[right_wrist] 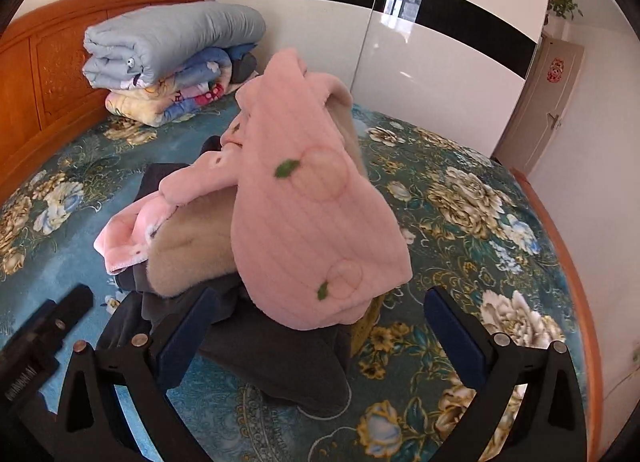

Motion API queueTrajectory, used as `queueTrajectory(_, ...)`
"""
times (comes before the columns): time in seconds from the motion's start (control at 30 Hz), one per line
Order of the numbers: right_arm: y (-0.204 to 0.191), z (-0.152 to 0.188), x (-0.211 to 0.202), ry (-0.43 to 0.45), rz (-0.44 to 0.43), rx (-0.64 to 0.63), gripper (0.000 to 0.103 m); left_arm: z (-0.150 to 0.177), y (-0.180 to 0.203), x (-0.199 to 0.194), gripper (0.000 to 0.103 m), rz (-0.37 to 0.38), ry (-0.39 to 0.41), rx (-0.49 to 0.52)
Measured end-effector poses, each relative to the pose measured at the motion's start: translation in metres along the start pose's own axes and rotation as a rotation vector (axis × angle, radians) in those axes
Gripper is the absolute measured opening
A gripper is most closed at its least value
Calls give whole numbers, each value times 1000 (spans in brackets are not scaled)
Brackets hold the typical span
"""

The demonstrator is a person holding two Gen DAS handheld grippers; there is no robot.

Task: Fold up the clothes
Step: 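Grasp the pink fleece pants with the right gripper and lift them off the pile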

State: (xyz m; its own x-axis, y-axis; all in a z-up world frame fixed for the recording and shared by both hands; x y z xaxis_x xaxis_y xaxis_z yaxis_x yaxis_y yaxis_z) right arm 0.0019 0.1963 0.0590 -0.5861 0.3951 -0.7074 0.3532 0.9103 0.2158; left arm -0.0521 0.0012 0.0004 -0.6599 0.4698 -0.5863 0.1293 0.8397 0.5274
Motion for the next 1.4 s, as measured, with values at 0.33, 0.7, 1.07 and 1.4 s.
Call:
queueTrajectory(0.33,-16,-2,-3,84,-34,-116,103,-2,-14,-17,103,-17,86,-3)
queueTrajectory(0.7,45,15,8,163,-282,-39,103,44,72,-19,103,-166,85,181)
queueTrajectory(1.07,30,-99,72,115,-382,-117,103,47,100,-20,103,-276,50,242)
queueTrajectory(1.4,11,-142,134,-96,-311,-68,42,43,57,-47,103,-366,61,253)
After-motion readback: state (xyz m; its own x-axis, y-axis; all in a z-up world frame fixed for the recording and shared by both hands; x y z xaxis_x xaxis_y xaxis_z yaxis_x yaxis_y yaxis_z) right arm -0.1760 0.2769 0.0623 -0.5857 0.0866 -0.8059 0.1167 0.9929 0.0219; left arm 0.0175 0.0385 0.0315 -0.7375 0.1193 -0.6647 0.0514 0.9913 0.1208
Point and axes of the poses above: each gripper's, at about its wrist camera, not at the fingertips, and x roughly the way its jaws point, y to its right, z to its underside, the point moved 5 cm from there along x, roughly the way its jaws point, and after that the axes turned 1 degree about -y, right-handed, at the moved point
